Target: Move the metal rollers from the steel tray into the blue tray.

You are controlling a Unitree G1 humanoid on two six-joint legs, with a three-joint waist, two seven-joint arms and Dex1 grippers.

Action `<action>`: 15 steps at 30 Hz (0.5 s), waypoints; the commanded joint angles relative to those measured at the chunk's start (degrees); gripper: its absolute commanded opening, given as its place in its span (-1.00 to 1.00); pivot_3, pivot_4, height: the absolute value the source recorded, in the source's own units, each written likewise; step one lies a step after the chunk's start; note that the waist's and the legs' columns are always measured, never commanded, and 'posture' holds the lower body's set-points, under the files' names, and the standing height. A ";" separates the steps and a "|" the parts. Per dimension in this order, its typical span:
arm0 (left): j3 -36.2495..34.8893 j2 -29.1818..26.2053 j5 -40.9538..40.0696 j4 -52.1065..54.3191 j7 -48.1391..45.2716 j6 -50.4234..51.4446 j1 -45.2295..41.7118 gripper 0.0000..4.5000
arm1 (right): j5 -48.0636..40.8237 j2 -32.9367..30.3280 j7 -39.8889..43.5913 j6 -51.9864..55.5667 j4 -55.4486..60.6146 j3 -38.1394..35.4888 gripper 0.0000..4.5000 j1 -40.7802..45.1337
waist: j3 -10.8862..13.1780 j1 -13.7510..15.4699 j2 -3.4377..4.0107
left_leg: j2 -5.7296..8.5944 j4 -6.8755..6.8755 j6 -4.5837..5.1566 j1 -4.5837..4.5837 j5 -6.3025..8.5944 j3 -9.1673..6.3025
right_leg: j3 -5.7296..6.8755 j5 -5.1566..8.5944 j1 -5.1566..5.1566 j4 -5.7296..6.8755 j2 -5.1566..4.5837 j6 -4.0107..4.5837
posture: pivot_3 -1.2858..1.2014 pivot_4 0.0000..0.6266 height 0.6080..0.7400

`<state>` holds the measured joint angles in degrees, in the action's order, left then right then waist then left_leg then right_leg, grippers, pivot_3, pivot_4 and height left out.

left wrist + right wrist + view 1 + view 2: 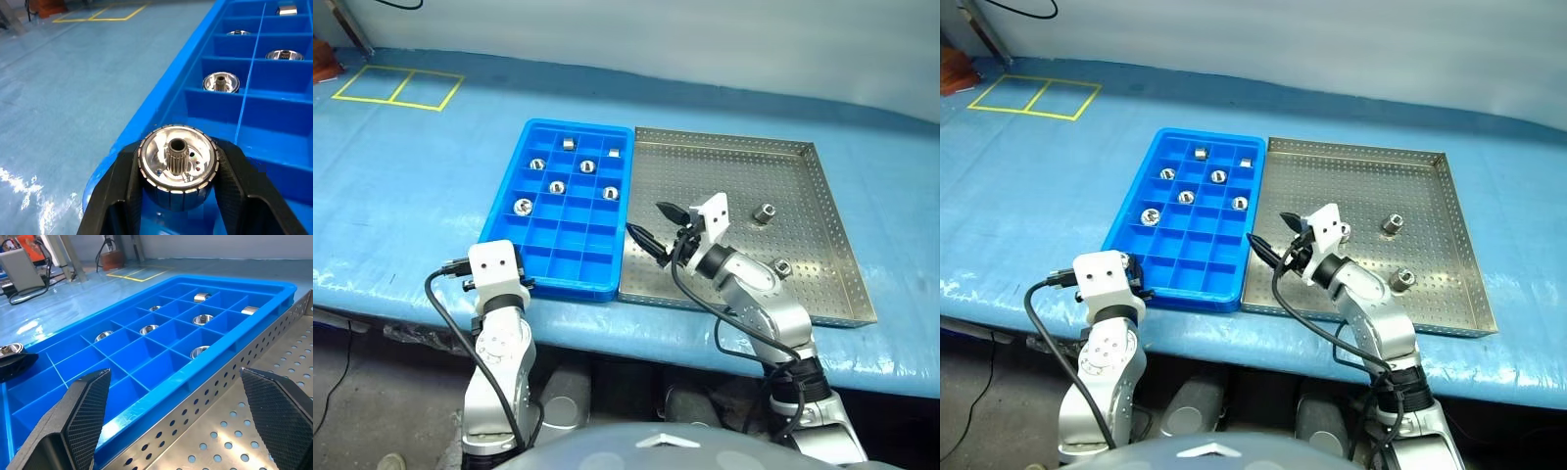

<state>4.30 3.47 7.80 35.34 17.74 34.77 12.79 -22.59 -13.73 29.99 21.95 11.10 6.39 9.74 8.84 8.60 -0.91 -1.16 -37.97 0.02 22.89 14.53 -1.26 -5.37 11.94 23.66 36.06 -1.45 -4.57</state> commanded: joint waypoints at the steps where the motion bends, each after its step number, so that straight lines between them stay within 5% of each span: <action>1: -0.95 3.79 -0.43 -0.87 1.13 1.87 -1.33 0.19 | -0.19 0.06 0.05 0.06 1.59 -0.64 1.00 0.29 | -0.01 -0.07 0.01 | 0.00 0.00 0.00 0.00 0.00 0.00 | 0.00 0.00 0.00 0.00 0.00 0.00 | 0.32 -0.52 1.00; 4: -1.46 2.33 -2.45 -2.04 -1.44 -0.02 -4.79 0.62 | -0.12 -0.26 -0.53 -0.03 2.39 -1.31 1.00 -0.18 | -0.01 -0.06 0.02 | -0.01 0.03 0.00 0.00 0.00 0.01 | 0.00 -0.01 0.02 0.00 0.01 0.04 | 0.29 -0.52 1.00; 15: 0.82 -5.73 -13.60 -15.81 -25.31 -12.97 -24.81 0.62 | -0.52 -0.85 -6.09 0.12 10.11 -5.81 1.00 -6.66 | -0.03 -2.33 0.04 | 0.00 -0.08 -0.14 0.13 -0.10 -0.03 | 0.07 -0.14 -0.01 -0.08 0.02 0.19 | 0.12 -0.52 1.00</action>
<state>5.05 -2.12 -4.09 21.88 -4.60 24.00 -10.88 -22.64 -14.21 24.97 22.01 17.53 2.72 3.92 8.81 6.27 -0.87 -1.16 -38.01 -0.10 23.01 14.45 -1.29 -5.32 11.76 23.64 35.98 -1.43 -4.33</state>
